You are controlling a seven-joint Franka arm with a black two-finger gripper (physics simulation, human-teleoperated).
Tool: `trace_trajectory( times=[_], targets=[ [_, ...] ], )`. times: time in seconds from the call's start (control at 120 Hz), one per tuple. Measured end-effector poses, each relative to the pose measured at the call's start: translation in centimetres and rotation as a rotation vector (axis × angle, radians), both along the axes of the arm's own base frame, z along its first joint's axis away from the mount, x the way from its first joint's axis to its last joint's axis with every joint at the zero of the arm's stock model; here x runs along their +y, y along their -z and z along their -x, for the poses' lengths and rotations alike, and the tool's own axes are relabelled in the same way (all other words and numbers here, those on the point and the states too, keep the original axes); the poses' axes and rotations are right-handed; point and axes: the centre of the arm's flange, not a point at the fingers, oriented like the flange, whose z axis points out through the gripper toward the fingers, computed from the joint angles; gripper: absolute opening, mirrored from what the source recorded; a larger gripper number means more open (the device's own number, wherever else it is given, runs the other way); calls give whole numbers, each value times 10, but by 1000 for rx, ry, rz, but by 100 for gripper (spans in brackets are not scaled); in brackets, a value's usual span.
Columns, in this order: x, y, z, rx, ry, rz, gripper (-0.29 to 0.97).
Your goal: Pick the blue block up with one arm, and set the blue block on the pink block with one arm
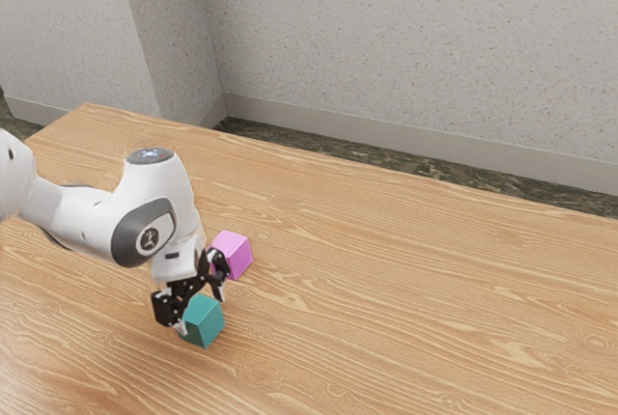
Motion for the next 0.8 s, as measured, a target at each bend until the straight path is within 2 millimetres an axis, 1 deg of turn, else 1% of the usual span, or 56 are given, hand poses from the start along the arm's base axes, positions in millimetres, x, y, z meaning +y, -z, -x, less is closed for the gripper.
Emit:
trace_trajectory(
  times=[0.058, 0.117, 0.233, 0.283, 0.375, 0.417, 0.467, 0.55, 0.567, 0.608, 0.658, 0.7, 0.725, 0.767, 0.8],
  targets=[
    [0, 8, -1, 13, 5, 5, 68],
    [3, 15, -1, 22, 2, 8, 68],
    [13, 22, -2, 27, -10, 12, 66],
    [14, 22, -3, 23, -8, 13, 61],
    [12, 19, -4, 12, 1, 14, 45],
    [12, 17, -4, 5, 5, 13, 40],
    [10, 6, -6, -19, 12, 11, 36],
    [3, -23, -8, -67, 32, 5, 32],
    [1, -30, -11, -78, 36, 4, 31],
    [-5, -51, -24, -104, 48, 6, 31],
    [-14, -79, -44, -132, 64, 12, 31],
    [-20, -96, -58, -140, 78, 17, 31],
    [-25, -102, -68, -136, 88, 21, 31],
    [-31, -105, -84, -121, 102, 28, 31],
    [-29, -104, -96, -103, 101, 34, 31]
  ],
)
